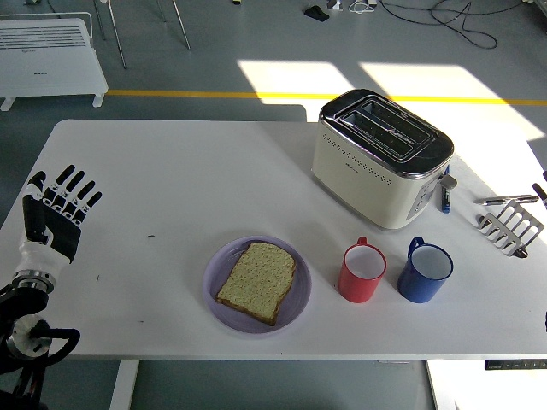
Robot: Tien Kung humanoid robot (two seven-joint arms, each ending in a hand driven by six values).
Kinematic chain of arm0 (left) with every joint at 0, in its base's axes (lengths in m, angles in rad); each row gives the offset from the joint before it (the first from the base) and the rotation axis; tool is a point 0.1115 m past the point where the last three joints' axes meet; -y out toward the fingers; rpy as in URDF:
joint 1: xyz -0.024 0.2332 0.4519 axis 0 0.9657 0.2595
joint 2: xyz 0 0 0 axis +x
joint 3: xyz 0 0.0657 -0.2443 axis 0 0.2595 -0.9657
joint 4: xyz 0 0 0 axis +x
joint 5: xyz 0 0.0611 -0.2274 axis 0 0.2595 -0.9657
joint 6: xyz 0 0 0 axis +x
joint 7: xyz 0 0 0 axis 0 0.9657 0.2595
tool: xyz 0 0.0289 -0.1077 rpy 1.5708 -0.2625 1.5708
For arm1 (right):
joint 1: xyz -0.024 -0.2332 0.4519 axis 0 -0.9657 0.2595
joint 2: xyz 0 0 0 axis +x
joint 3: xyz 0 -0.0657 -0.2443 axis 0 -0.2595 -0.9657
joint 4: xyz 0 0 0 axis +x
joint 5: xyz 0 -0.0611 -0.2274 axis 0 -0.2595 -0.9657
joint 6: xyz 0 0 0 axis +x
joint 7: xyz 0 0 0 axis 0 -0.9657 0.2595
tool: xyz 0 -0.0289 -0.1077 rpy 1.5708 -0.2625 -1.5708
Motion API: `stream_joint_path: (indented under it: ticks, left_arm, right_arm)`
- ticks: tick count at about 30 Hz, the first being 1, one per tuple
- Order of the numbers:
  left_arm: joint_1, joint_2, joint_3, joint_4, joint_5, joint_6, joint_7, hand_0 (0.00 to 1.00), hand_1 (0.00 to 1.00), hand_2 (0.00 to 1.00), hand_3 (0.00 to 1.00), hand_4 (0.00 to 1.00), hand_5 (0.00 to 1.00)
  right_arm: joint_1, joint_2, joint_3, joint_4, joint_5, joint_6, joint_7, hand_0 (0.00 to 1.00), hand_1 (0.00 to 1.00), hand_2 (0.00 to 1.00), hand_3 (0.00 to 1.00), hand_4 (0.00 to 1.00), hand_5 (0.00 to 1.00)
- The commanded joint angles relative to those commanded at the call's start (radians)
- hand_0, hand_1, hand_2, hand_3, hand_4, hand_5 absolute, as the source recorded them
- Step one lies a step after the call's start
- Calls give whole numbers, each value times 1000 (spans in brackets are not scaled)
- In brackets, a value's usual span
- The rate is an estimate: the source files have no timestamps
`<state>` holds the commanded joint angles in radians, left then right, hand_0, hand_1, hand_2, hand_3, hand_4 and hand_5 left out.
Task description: Push plate across desktop,pick up the break from the machine,place the break in the plate
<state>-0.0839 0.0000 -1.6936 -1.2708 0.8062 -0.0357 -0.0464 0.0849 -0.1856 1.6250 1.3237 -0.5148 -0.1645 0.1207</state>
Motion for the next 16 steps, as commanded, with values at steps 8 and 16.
stream_joint_path:
  ticks: [8,16]
  left_arm:
    - [17,0,-21,1,12,-1,1,772,802,847,789,579,998]
    - [27,0,-45,-11,16,0,1,772,802,846,787,580,998]
  right_arm:
    - [-4,2,-2,-1,-1,2,-3,773,713,719,699,534,516]
    - [-6,3,7,-4,1,0,-4,770,711,716,695,534,517]
